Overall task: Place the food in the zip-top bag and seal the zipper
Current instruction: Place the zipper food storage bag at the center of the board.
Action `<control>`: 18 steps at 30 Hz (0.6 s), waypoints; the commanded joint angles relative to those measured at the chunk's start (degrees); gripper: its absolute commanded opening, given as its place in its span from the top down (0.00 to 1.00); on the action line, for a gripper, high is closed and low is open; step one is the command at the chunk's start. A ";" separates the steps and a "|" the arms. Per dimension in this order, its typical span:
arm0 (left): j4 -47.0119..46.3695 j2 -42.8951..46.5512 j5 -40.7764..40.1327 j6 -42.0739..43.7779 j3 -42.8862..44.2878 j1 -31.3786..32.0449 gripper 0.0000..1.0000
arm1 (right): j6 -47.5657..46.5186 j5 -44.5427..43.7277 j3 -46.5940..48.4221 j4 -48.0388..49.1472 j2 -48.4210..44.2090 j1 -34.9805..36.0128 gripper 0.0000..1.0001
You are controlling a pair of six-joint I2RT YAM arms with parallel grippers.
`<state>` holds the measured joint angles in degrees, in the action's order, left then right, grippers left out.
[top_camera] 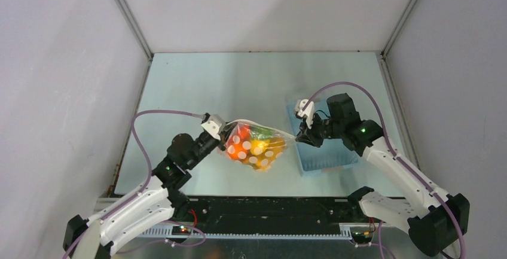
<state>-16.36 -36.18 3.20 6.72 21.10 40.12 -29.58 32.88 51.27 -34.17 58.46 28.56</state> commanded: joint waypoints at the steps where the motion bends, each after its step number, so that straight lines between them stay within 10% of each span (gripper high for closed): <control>1: -6.19 -1.49 -11.90 -2.65 0.24 -1.30 1.00 | 1.08 -2.80 1.60 -5.22 1.22 -0.50 1.00; 15: -5.84 -1.84 -9.46 -4.53 0.41 -3.25 1.00 | 3.22 -3.68 1.12 -0.72 -1.13 -0.48 0.96; 18: -6.39 -1.37 -8.20 -4.89 0.43 -3.26 1.00 | 6.78 -3.22 0.67 5.84 -2.98 -0.45 0.51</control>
<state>-18.70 -39.38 -1.74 1.83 21.10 38.57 -26.37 31.62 51.44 -33.58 58.41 28.56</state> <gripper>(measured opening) 0.003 0.198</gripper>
